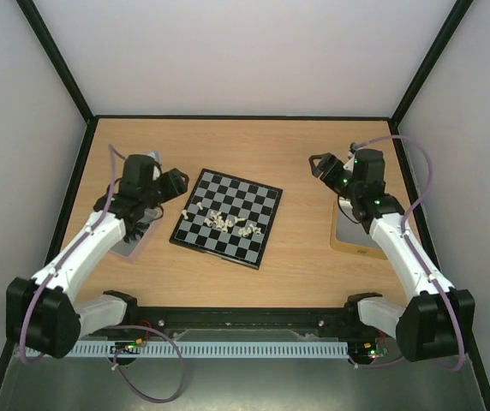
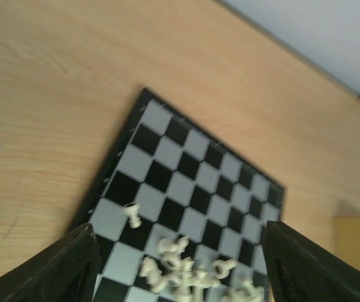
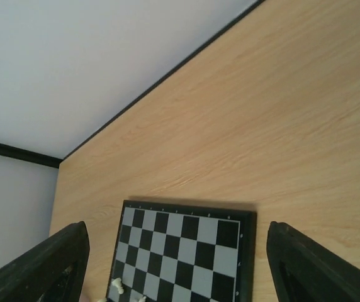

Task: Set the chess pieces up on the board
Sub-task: Pick up the chess piece from the chessboard.

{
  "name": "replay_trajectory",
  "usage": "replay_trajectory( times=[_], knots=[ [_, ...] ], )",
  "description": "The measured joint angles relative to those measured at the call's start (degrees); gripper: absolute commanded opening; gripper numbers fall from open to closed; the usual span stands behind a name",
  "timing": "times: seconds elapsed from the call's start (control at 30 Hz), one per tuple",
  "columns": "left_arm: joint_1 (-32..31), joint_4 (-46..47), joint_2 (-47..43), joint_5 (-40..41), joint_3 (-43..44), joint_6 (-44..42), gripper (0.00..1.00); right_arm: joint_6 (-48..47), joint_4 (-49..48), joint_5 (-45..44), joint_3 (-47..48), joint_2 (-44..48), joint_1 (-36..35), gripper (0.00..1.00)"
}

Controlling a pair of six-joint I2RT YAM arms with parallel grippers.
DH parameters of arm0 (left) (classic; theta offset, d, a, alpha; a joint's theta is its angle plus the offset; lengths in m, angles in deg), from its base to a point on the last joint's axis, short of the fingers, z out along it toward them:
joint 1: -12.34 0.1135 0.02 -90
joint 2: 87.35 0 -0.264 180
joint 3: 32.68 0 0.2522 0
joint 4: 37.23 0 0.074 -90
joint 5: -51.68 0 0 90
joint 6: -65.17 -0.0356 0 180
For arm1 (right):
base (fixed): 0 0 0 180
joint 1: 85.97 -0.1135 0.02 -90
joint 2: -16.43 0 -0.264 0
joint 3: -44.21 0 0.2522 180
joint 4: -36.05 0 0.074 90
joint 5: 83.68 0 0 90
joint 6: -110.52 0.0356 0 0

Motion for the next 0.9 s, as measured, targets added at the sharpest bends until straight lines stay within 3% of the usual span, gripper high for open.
replay_trajectory(
  times=[0.27, 0.67, 0.9],
  knots=[
    [-2.4, -5.46, 9.09, 8.41, 1.55, 2.08, 0.5, 0.17, -0.9, -2.62, 0.0, -3.54, -4.02, 0.52],
    [-2.45, -5.29, 19.45, 8.07, 1.55, 0.87, 0.47, 0.15, -2.47, -3.28, -0.44, -7.08, -5.79, 0.34],
    [-2.62, -5.22, 23.82, 8.22, 1.57, -0.02, 0.4, 0.26, -3.69, -3.28, -2.01, -7.28, -6.03, 0.24]
  ],
)
